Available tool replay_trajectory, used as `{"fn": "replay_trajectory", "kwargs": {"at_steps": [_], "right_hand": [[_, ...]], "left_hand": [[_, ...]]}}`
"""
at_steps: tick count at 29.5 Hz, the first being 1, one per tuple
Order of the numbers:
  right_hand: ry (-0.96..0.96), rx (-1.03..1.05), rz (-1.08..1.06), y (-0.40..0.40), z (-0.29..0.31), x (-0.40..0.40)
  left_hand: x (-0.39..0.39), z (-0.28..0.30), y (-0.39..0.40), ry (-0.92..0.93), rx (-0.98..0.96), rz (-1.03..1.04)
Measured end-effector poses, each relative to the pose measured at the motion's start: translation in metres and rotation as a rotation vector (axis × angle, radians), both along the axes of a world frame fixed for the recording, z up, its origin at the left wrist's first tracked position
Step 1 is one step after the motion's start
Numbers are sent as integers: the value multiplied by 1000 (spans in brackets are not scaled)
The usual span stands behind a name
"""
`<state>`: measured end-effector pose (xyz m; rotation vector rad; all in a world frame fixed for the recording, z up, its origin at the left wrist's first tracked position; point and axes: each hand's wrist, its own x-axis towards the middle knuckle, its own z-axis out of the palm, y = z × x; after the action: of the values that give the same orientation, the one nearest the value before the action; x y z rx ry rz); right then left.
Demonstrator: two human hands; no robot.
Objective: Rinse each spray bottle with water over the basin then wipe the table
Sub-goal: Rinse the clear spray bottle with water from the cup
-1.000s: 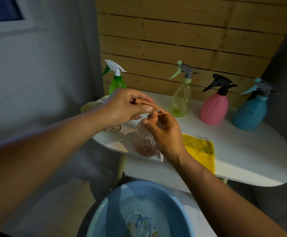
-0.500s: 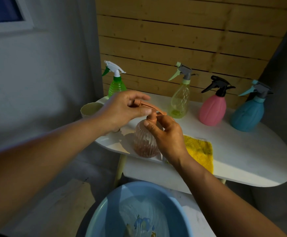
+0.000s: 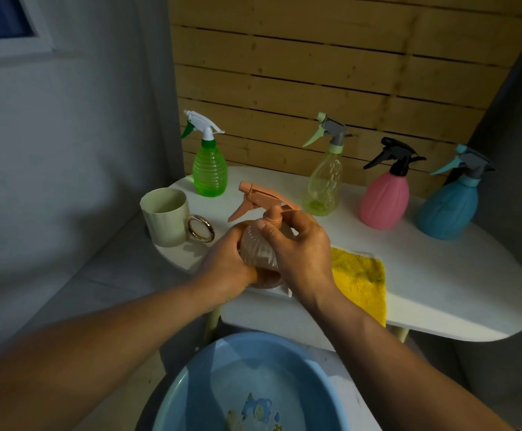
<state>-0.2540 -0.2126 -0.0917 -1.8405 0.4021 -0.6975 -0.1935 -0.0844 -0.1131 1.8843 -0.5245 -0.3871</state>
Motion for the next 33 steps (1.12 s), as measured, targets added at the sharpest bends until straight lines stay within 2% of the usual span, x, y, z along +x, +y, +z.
{"fn": "replay_trajectory", "kwargs": {"at_steps": [4, 11, 14, 18, 25, 33], "right_hand": [[-16, 34, -23, 5, -1, 0], [41, 7, 57, 2, -10, -1], [113, 135, 68, -8, -7, 7], [147, 171, 95, -23, 8, 34], [143, 241, 112, -47, 15, 94], [196, 203, 218, -83, -10, 113]], "left_hand": [[-2, 3, 0, -12, -22, -8], [3, 2, -7, 122, -117, 12], [28, 21, -16, 62, -97, 13], [72, 51, -30, -17, -60, 32], [135, 49, -66, 80, -61, 11], [176, 28, -85, 141, 6, -76]]}}
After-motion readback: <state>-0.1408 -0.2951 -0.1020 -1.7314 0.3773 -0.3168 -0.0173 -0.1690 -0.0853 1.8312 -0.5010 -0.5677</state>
